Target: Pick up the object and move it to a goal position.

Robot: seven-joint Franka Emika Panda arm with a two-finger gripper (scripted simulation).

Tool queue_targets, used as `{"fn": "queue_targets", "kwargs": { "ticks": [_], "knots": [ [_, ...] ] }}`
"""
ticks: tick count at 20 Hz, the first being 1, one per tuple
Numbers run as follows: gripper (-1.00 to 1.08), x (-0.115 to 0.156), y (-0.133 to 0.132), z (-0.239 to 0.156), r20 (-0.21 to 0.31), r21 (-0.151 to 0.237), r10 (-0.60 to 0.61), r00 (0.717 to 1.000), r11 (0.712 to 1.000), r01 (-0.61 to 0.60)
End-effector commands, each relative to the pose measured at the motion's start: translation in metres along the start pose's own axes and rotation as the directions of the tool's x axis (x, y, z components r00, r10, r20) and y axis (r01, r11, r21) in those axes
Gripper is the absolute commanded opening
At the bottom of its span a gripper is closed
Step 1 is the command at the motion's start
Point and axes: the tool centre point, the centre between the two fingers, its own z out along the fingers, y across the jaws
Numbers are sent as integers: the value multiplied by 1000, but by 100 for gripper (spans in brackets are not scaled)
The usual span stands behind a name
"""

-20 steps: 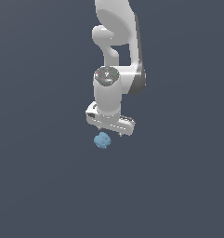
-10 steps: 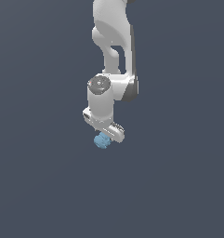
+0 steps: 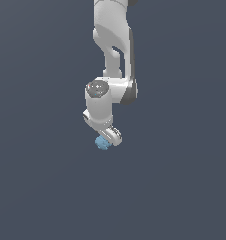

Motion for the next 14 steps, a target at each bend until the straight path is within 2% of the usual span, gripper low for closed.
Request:
{"fn": "queue_targets", "kwargs": {
  "ticks": [1, 6, 14],
  "knots": [
    [100, 0, 0, 0, 0, 0, 0, 1000, 1000, 0],
    [100, 0, 0, 9, 0, 0, 1, 1000, 1000, -1],
    [100, -1, 1, 46, 0, 0, 5, 1000, 1000, -5]
  ]
}}
